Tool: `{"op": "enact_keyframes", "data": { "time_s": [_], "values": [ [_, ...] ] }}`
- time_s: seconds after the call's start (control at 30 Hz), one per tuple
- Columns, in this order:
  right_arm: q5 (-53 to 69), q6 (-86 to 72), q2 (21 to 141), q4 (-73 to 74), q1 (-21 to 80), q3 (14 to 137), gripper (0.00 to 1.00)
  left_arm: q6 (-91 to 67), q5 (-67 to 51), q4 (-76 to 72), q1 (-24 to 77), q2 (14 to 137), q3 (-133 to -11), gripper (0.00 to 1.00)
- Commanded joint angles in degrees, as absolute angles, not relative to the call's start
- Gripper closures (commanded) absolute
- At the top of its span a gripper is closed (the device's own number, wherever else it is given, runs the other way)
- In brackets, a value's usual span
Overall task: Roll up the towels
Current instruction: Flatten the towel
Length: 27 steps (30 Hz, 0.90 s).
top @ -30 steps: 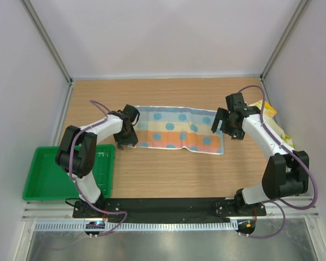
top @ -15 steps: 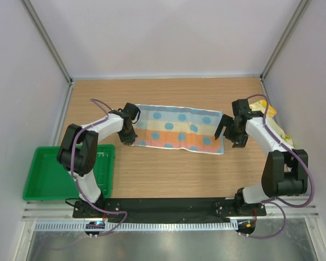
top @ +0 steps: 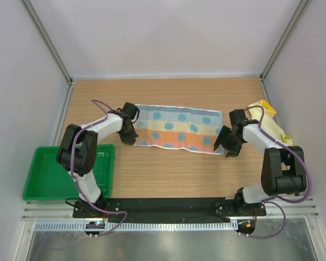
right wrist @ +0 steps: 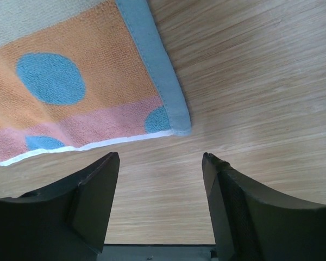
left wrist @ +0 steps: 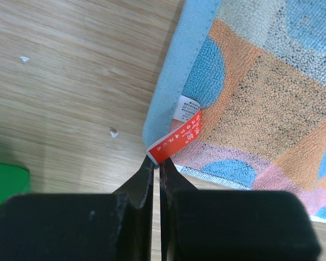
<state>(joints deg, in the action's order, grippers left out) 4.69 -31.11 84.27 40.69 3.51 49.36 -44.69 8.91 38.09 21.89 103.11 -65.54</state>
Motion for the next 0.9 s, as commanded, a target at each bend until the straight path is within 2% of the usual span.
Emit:
{"op": "enact_keyframes", "data": {
  "time_s": [0.0,0.03,0.27,0.5,0.63,0.83,0.87],
  "values": [
    [4.40,-33.13,84.11,38.06,3.34,48.69,0.33,-44.21,5.28,37.09,21.71,100.55,-65.04,1.00],
    [3.79,-33.31,84.02,37.80,3.25,48.60,0.37,-44.21,5.10,37.18,21.71,100.29,-64.78,1.00],
    [2.73,-33.40,87.80,35.51,1.23,49.22,0.41,-42.98,5.10,37.71,21.71,99.32,-64.69,1.00],
    [1.94,-33.31,90.70,34.10,1.05,49.22,0.51,-42.80,5.36,37.44,21.71,98.00,-63.46,1.00],
    [2.20,-33.22,90.36,34.01,0.97,49.04,0.71,-42.63,5.45,37.71,21.62,97.30,-63.28,1.00],
    [2.46,-32.78,87.72,35.86,0.70,49.75,0.91,-42.28,5.97,38.93,21.71,95.80,-63.54,1.00],
    [2.46,-32.78,87.19,36.21,0.70,50.27,0.99,-42.19,5.98,39.28,21.71,95.19,-63.54,1.00]
  ]
}}
